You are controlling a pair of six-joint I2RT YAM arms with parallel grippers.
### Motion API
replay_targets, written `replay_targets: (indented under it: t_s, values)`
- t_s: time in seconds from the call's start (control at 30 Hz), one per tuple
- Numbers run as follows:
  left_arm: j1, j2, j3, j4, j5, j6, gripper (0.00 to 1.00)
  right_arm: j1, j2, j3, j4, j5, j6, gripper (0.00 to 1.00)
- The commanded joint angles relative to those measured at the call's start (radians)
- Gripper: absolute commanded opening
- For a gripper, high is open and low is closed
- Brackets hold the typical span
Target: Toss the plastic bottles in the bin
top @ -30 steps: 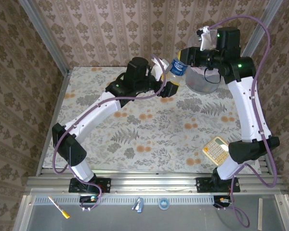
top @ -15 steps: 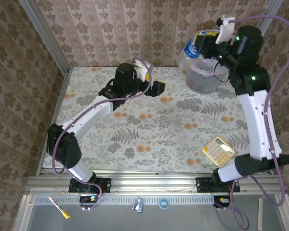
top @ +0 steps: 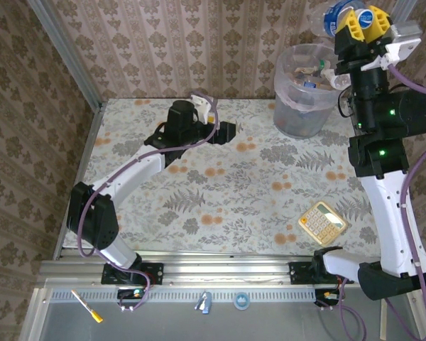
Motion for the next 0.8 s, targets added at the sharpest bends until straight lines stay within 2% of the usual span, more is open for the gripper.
replay_targets:
  t_s: [0.0, 0.13, 0.23, 0.3, 0.37, 0.4, 0.47, 0.5, 0.57, 0.67, 0.77]
  values:
    - [0.011, -0.033, -0.009, 0.041, -0.029, -0.031, 1.0, -0.003, -0.024, -0.012, 0.108, 0.044, -0.076, 0.04]
    - [0.016, -0.029, -0.01, 0.037, -0.034, -0.03, 1.0, -0.005, -0.016, -0.001, 0.084, 0.048, -0.093, 0.02]
    - [0.018, -0.03, -0.014, 0.031, -0.04, -0.031, 1.0, -0.014, 0.021, 0.052, -0.003, 0.082, -0.099, 0.0]
    - [0.019, -0.033, -0.015, 0.024, -0.047, -0.031, 1.0, -0.049, 0.084, 0.132, -0.13, 0.085, -0.076, 0.0]
    - [0.02, -0.034, -0.016, 0.017, -0.053, -0.031, 1.0, -0.115, 0.197, 0.282, -0.355, 0.052, -0.01, 0.02]
    - [0.02, -0.034, -0.015, 0.012, -0.057, -0.03, 1.0, -0.143, 0.281, 0.377, -0.479, 0.027, 0.025, 0.09]
    - [0.023, -0.031, -0.009, -0.004, -0.064, -0.03, 1.0, -0.179, 0.474, 0.626, -0.785, 0.013, 0.064, 0.39]
    - [0.025, -0.029, -0.008, -0.01, -0.064, -0.031, 1.0, -0.182, 0.524, 0.69, -0.862, 0.044, 0.077, 0.47]
    - [0.027, -0.03, 0.0, -0.039, -0.07, -0.03, 1.0, -0.185, 0.544, 0.669, -0.88, 0.074, 0.111, 0.77]
    - [0.035, -0.029, -0.004, -0.07, -0.075, -0.042, 1.0, -0.187, 0.549, 0.629, -0.858, 0.078, 0.112, 0.88]
    - [0.048, -0.019, -0.016, -0.082, -0.055, -0.06, 1.0, -0.187, 0.54, 0.632, -0.869, 0.067, 0.106, 0.9]
